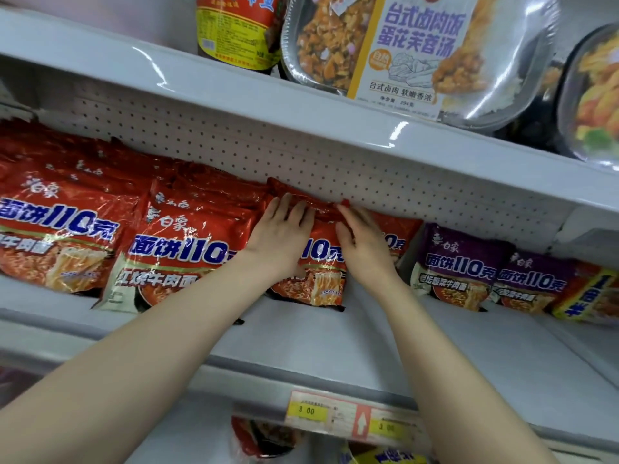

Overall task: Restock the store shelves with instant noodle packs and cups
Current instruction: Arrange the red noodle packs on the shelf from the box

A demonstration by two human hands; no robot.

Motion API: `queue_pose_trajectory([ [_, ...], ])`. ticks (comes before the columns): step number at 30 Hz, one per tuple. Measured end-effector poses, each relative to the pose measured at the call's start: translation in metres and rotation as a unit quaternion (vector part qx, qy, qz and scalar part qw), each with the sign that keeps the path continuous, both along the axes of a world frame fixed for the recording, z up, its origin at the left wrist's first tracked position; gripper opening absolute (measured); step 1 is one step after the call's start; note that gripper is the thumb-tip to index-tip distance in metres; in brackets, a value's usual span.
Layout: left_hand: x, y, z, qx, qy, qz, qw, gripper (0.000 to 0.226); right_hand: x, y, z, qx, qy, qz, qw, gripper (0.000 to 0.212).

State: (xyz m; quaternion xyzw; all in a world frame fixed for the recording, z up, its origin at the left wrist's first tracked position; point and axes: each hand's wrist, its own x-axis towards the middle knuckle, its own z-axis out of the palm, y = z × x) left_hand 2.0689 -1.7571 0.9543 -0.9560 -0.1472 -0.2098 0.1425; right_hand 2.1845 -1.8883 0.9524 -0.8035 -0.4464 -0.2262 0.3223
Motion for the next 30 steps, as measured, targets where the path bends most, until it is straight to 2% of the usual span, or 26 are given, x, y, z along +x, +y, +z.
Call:
queue_pose_trajectory([
  [3, -0.013, -0.010, -0.009, 0.002, -0.034, 0.005, 0.999, 0.116, -0.017, -0.007, -0.009, -0.014, -0.010, 0.009, 1.000, 0.048],
  [8, -0.048, -0.041, -0.029, -0.012, -0.094, 0.008, 0.995, 0.099, -0.048, -0.029, -0.025, -0.063, -0.048, -0.043, 0.996, 0.060],
  [15, -0.114, -0.059, -0.055, -0.045, -0.143, 0.049, 0.987, 0.076, -0.112, -0.036, -0.039, -0.081, -0.067, 0.034, 0.994, 0.064],
  [21, -0.163, -0.018, -0.065, -0.048, -0.132, 0.095, 0.986, 0.066, -0.160, -0.017, -0.050, -0.088, -0.045, 0.029, 0.995, 0.072],
  [30, -0.188, 0.058, -0.067, -0.041, -0.074, 0.058, 0.995, 0.077, -0.205, 0.055, -0.057, -0.092, 0.017, -0.031, 0.995, 0.077],
])
